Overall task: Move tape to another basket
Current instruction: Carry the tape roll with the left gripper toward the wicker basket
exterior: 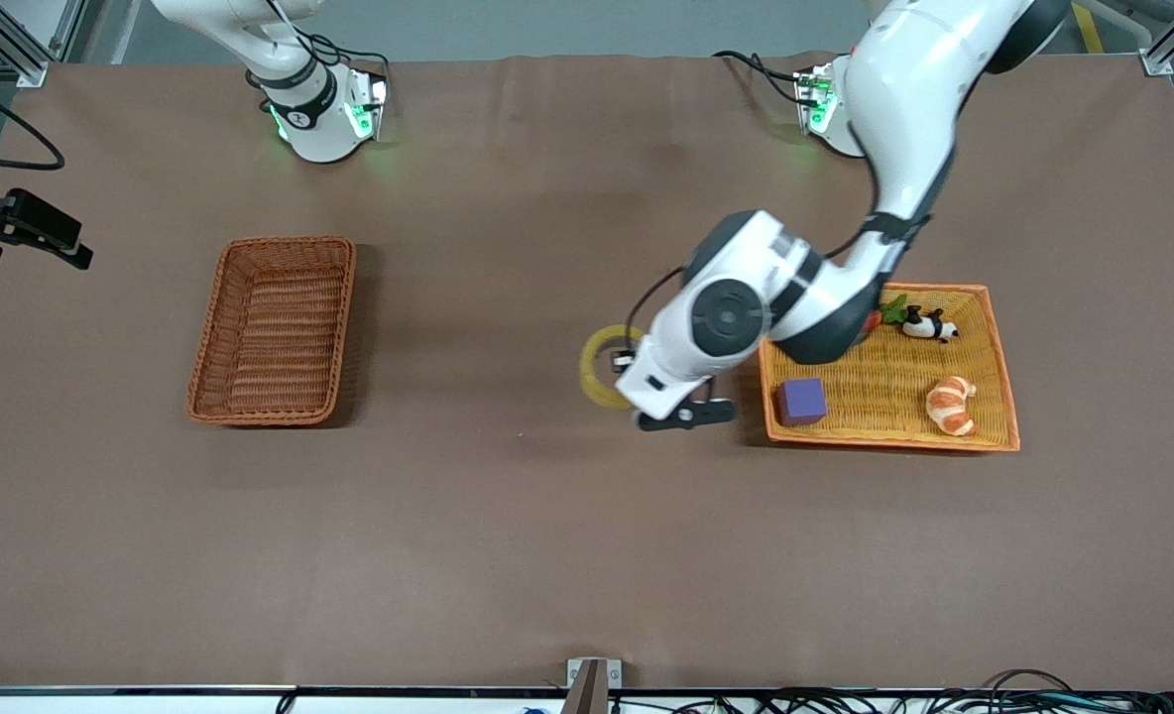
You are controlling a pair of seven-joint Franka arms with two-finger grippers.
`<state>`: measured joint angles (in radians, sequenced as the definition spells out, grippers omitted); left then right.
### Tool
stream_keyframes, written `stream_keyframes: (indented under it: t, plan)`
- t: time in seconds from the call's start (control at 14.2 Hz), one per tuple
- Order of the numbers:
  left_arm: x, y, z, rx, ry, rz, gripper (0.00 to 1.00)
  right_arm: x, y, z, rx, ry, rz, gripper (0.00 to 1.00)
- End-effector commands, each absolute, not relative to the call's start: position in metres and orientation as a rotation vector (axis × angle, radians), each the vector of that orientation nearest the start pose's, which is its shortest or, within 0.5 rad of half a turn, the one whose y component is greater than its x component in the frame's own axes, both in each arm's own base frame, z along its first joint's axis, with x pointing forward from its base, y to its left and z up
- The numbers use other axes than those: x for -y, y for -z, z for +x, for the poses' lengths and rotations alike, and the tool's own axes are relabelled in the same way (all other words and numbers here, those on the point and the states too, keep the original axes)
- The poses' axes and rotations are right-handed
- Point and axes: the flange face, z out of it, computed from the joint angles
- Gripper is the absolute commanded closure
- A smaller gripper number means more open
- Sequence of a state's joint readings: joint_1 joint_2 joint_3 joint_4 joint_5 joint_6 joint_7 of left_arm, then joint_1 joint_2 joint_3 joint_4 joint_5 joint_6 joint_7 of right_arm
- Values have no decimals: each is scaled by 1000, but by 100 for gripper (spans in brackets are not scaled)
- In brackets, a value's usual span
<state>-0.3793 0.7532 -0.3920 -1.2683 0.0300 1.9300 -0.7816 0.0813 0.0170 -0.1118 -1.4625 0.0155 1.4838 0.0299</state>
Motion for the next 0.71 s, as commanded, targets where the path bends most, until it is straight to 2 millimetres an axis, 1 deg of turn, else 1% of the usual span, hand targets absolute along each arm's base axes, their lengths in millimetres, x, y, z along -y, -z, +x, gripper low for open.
stream_keyframes:
  t: [0.0, 0.07, 0.14, 0.21, 0.28, 0.35, 0.42, 0.49, 0.57, 0.64]
  plan:
    - [504, -300, 573, 81, -260, -3309, 94, 19, -660, 545, -112, 17, -3133, 0]
    - [517, -275, 572, 82, -262, -3328, 96, 19, -660, 545, -110, 17, -3133, 0]
    - [534, -263, 568, 72, -221, -3364, 99, 19, -659, 545, -115, 14, -3133, 0]
    - [544, -260, 567, 64, -165, -3382, 99, 21, -659, 545, -119, 14, -3133, 0]
    - [552, -254, 560, 41, -150, -3375, 99, 27, -658, 545, -138, 12, -3129, 0]
    - [557, -251, 557, 40, -141, -3383, 99, 29, -657, 545, -144, 7, -3124, 0]
    - [567, -241, 550, 29, -117, -3395, 97, 29, -657, 545, -147, 7, -3123, 0]
    - [572, -234, 548, 41, -62, -3408, 94, 29, -654, 546, -147, 0, -3123, 0]
    - [575, -230, 547, 42, -26, -3400, 89, 29, -652, 546, -147, -7, -3121, 0]
    - [577, -220, 543, 37, -7, -3382, 83, 27, -652, 546, -144, -7, -3120, 0]
